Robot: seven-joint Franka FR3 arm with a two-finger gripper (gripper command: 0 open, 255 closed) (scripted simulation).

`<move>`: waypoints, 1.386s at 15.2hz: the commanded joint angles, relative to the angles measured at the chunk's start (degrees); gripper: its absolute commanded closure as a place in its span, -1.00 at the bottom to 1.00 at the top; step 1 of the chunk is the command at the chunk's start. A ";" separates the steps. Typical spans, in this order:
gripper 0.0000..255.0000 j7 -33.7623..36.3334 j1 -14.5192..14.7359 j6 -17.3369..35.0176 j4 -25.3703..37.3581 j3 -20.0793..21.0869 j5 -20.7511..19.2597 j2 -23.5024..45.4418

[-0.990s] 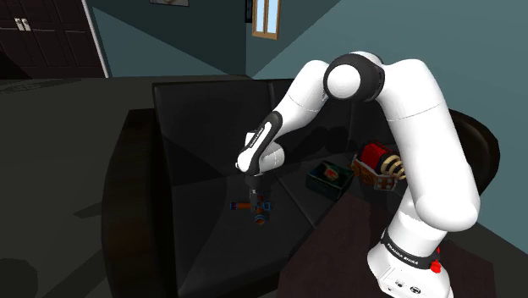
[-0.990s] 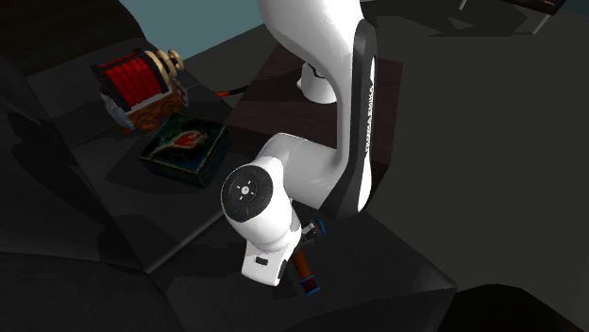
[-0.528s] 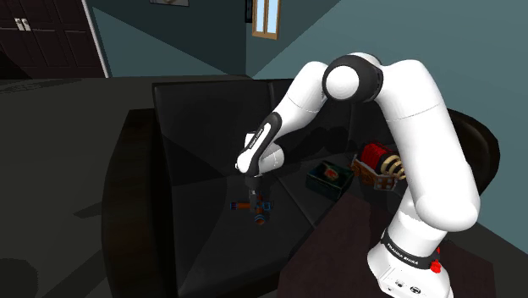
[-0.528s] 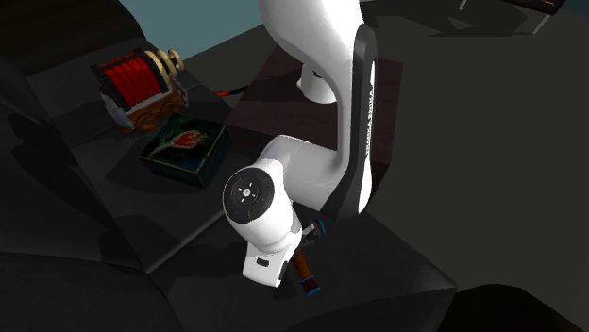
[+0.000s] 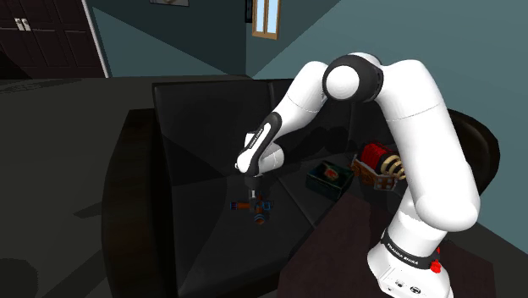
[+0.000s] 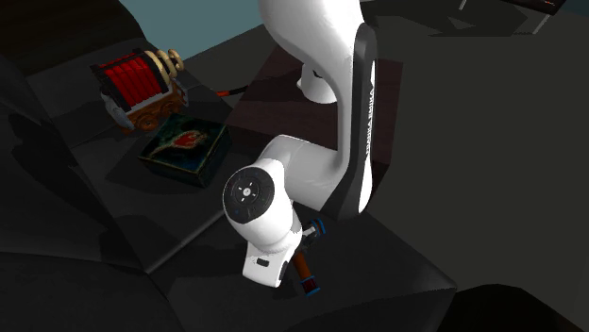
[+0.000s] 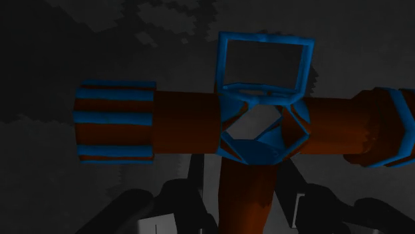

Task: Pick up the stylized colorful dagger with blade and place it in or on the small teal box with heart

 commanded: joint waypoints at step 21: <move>1.00 3.33 1.31 -10.28 -3.42 -2.05 -2.69 -13.55</move>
